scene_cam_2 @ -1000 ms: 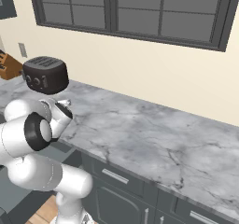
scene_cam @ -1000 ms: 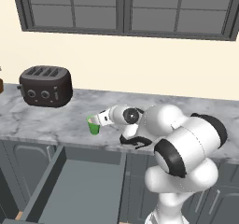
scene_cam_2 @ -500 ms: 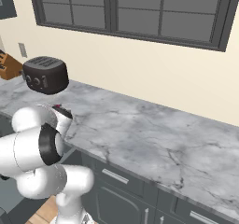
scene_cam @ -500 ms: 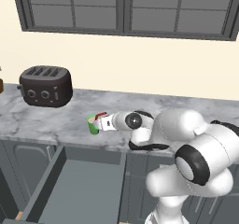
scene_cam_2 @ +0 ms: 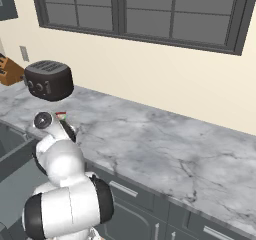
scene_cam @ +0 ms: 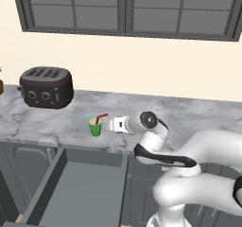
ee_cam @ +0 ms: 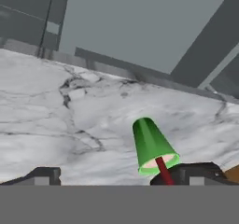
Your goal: Pick up the straw from the left drawer and put it inside the smoothie cup.
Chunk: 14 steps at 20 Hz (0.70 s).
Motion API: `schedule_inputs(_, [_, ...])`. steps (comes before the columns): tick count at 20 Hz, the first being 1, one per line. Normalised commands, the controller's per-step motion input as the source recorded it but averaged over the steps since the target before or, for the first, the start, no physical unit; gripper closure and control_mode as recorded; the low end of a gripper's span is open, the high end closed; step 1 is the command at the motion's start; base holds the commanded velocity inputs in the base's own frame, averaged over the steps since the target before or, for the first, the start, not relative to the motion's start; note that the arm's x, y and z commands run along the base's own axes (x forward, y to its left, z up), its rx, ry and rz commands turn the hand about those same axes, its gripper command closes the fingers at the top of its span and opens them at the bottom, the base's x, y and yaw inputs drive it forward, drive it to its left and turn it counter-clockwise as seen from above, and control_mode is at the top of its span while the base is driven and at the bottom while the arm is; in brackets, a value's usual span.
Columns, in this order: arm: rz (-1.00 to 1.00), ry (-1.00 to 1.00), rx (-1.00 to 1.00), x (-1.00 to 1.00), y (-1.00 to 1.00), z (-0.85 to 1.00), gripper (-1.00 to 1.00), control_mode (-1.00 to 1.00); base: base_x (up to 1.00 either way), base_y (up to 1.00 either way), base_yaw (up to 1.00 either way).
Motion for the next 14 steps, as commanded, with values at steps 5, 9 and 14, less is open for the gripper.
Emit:
schedule_inputs(5, [-0.20, 0.25, -0.01, -0.44, -0.19, 1.00, -1.00, -1.00, 0.00, 0.00, 0.00])
schedule_inputs(9, [-0.22, 0.24, 0.00, -0.86, -0.46, 1.00, -1.00, -1.00, 0.00, 0.00, 0.00])
schedule_inputs(14, [-0.18, 0.11, 0.02, -1.00, -0.34, 1.00, -1.00, -1.00, 0.00, 0.00, 0.00])
